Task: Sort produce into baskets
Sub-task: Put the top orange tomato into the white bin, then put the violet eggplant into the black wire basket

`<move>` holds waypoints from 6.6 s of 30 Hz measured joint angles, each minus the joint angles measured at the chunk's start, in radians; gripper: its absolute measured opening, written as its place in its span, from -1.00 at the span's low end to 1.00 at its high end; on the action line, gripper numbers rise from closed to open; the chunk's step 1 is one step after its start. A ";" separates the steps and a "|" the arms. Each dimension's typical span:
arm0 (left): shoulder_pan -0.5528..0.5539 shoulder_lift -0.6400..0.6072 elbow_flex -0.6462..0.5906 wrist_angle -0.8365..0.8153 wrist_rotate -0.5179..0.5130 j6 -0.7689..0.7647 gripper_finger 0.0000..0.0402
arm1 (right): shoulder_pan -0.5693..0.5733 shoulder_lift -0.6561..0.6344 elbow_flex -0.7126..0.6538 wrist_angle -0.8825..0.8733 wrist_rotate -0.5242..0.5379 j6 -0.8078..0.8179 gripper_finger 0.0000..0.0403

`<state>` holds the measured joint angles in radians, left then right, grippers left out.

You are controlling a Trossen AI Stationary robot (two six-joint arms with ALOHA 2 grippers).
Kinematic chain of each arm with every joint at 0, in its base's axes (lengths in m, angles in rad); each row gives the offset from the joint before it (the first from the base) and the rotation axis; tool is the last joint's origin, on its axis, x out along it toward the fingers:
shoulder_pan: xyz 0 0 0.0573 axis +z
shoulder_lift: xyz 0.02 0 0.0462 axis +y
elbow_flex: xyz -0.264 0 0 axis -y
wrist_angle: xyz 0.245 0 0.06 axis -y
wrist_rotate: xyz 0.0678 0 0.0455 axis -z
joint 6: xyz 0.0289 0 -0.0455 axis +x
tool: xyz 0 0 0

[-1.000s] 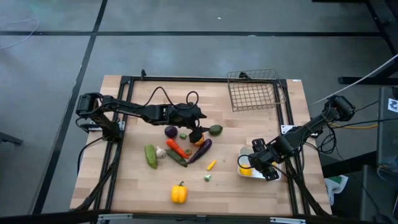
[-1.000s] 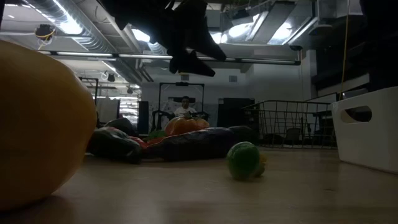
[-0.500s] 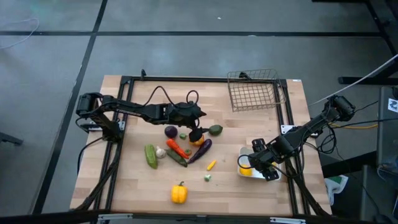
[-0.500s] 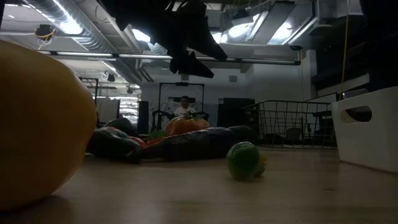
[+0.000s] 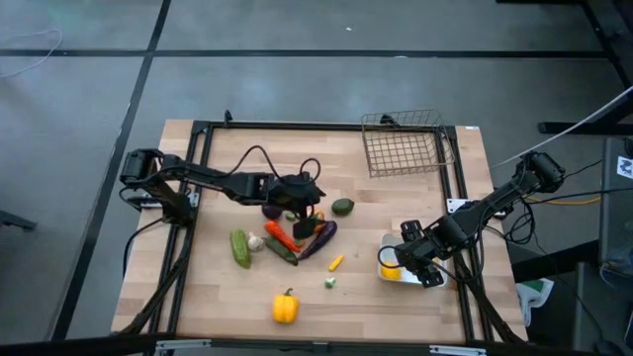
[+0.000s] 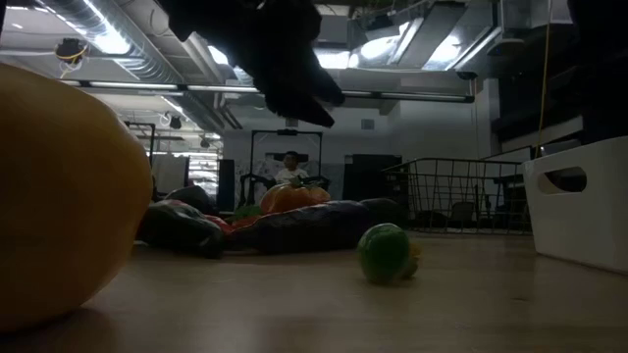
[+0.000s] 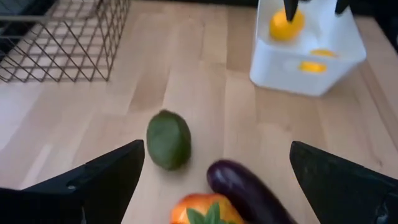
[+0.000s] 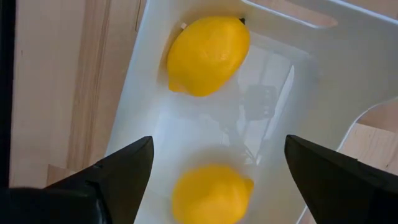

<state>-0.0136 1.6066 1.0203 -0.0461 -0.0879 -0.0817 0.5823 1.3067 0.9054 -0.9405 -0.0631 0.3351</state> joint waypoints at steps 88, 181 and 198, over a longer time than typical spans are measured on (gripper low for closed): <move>0.031 0.216 0.000 -0.228 0.021 0.028 0.90 | 0.000 0.000 0.000 0.111 0.002 0.000 0.79; -0.162 0.817 0.676 0.657 -0.159 -0.522 0.97 | 0.000 -0.376 0.096 0.190 0.516 -0.187 0.79; -0.115 0.616 0.675 0.285 -0.009 -0.233 0.96 | -0.063 -0.375 0.096 0.195 0.524 -0.092 0.79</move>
<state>-0.1291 2.2222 1.6955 0.2394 -0.0971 -0.3142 0.5190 0.9318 1.0012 -0.7460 0.4610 0.2435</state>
